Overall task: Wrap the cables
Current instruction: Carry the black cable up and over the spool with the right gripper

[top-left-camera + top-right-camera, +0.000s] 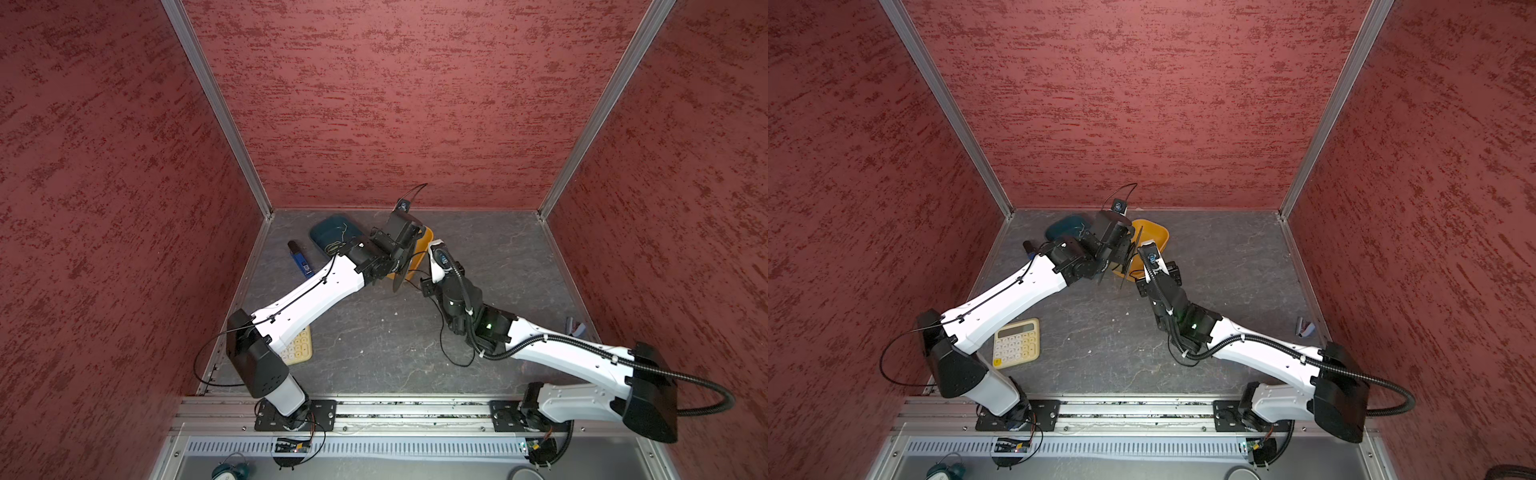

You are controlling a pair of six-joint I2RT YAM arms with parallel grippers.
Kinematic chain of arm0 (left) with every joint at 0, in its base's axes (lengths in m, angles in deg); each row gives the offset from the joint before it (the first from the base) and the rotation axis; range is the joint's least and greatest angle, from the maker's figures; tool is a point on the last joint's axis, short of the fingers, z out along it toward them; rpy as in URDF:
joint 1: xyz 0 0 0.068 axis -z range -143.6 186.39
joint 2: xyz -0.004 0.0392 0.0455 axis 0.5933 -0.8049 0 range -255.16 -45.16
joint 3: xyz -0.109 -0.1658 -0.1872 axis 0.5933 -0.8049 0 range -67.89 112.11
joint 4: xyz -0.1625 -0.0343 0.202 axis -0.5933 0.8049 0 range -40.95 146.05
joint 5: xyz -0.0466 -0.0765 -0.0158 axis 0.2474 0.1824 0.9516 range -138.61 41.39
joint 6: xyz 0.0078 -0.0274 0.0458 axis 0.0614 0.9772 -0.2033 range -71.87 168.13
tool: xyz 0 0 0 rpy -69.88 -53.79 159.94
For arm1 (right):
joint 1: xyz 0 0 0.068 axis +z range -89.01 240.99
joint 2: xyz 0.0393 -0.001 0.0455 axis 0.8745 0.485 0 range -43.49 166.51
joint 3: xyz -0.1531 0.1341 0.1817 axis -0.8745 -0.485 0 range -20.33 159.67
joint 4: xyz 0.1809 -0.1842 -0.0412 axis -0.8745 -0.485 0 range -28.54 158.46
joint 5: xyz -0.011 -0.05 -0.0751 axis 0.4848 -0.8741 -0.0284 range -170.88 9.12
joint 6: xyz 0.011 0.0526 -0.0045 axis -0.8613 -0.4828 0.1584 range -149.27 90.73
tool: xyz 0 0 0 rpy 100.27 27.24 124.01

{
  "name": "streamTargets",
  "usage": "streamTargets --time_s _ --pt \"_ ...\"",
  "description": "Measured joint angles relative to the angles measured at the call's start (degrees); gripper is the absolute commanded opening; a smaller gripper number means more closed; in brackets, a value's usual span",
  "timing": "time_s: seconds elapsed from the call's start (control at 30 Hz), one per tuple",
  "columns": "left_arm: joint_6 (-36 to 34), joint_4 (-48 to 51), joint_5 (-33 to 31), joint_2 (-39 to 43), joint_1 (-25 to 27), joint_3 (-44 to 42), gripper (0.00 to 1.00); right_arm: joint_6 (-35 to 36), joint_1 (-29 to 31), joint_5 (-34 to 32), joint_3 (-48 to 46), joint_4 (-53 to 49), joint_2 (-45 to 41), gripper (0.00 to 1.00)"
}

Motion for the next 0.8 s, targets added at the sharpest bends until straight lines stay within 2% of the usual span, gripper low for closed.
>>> streamTargets --time_s 0.2,0.37,0.8 --pt "-0.8 1.1 2.6 -0.9 1.4 0.6 0.0 -2.3 -5.0 1.6 8.1 -9.7 4.6 0.03" --pt "-1.2 1.2 7.0 -0.9 1.5 0.8 0.0 -4.4 -8.7 5.0 10.4 -16.1 5.6 0.05" --pt "-2.8 1.4 17.0 2.1 1.4 0.9 0.0 -8.5 -19.1 23.4 10.4 -22.0 2.5 0.18"
